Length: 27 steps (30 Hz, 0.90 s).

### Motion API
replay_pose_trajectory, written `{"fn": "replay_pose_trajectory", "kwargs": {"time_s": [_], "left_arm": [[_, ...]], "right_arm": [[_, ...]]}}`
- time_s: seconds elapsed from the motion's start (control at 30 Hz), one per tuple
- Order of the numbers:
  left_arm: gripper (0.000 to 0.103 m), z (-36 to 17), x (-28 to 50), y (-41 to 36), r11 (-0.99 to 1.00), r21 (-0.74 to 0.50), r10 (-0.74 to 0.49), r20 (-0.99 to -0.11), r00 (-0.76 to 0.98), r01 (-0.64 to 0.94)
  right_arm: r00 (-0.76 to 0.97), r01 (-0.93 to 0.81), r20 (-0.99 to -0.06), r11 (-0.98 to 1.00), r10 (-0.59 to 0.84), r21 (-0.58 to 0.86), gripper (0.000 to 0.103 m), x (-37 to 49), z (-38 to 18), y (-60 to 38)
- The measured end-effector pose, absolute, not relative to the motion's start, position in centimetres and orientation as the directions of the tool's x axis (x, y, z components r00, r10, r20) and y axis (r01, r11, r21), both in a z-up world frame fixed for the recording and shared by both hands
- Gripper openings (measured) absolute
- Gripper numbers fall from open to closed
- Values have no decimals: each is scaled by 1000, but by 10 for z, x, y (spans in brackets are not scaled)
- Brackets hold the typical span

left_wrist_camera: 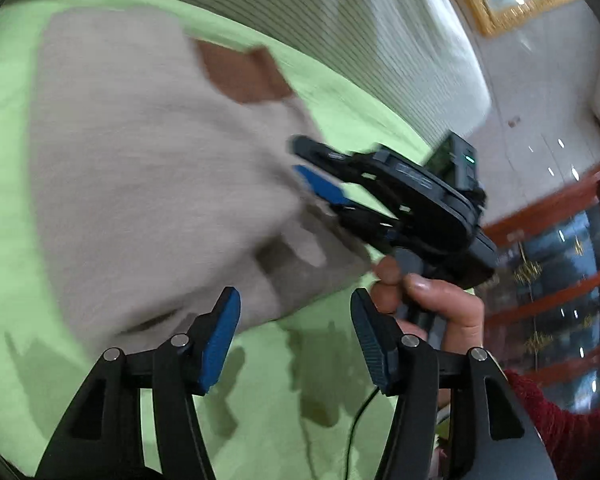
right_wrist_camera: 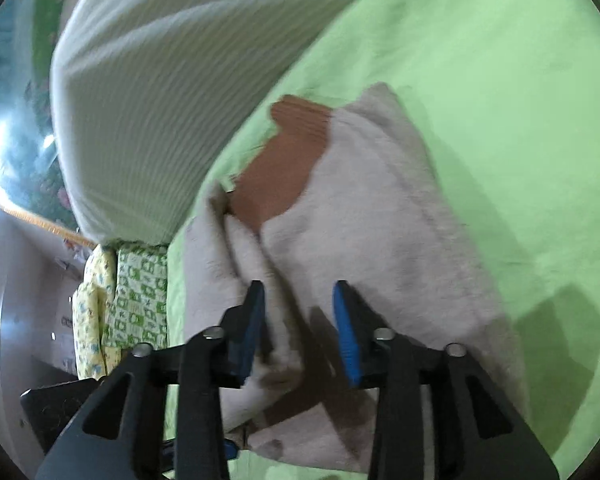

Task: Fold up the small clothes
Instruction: 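Fold the held side over the sweater body with the left gripper, then release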

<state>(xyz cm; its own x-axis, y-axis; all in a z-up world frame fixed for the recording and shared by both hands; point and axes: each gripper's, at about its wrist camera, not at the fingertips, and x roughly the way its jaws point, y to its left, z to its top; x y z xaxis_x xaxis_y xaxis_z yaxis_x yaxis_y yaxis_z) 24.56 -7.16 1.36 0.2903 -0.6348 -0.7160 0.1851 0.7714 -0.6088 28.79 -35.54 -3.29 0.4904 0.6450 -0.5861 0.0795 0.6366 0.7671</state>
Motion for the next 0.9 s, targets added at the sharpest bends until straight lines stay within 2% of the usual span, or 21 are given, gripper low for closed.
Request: {"fn": "replay_pose_trajectory", "kwargs": {"time_s": [0.07, 0.13, 0.23, 0.37, 0.5, 0.63, 0.67, 0.7, 0.77, 0.83, 0.9], "left_arm": [[71, 15, 243, -43, 793, -597, -597, -726, 340, 119], [76, 11, 248, -10, 794, -608, -565, -725, 393, 20], [76, -5, 258, 22, 762, -639, -557, -730, 397, -106], [77, -17, 251, 21, 765, -636, -574, -745, 340, -102], [79, -28, 232, -2, 842, -539, -504, -807, 308, -35], [79, -44, 233, -18, 925, -379, -359, -879, 314, -2], [76, -47, 235, -18, 943, -332, -309, -895, 321, -19], [74, -49, 237, -17, 957, -288, -259, -910, 325, -43], [74, -49, 244, -9, 960, -265, -219, -912, 345, -89], [73, -49, 245, -3, 955, -266, -204, -910, 361, -132], [72, -49, 245, -1, 950, -270, -199, -910, 364, -155]], "right_arm": [[466, 18, -589, 658, 660, 753, 47, 297, -24, -344], [438, -49, -609, 694, 661, 718, 53, 309, -19, -332], [360, -140, -636, 714, 682, 686, 63, 336, -23, -309], [241, -230, -686, 727, 687, 647, 65, 372, -37, -279], [174, -264, -667, 687, 724, 677, 65, 398, -44, -265], [125, -281, -666, 670, 736, 687, 65, 414, -50, -252], [116, -280, -667, 668, 736, 689, 65, 416, -52, -248], [108, -276, -681, 680, 724, 679, 62, 418, -54, -244], [94, -279, -700, 694, 708, 664, 42, 418, -55, -239], [105, -293, -712, 706, 694, 645, 26, 412, -49, -236], [144, -309, -701, 705, 698, 639, 22, 404, -32, -235]]}}
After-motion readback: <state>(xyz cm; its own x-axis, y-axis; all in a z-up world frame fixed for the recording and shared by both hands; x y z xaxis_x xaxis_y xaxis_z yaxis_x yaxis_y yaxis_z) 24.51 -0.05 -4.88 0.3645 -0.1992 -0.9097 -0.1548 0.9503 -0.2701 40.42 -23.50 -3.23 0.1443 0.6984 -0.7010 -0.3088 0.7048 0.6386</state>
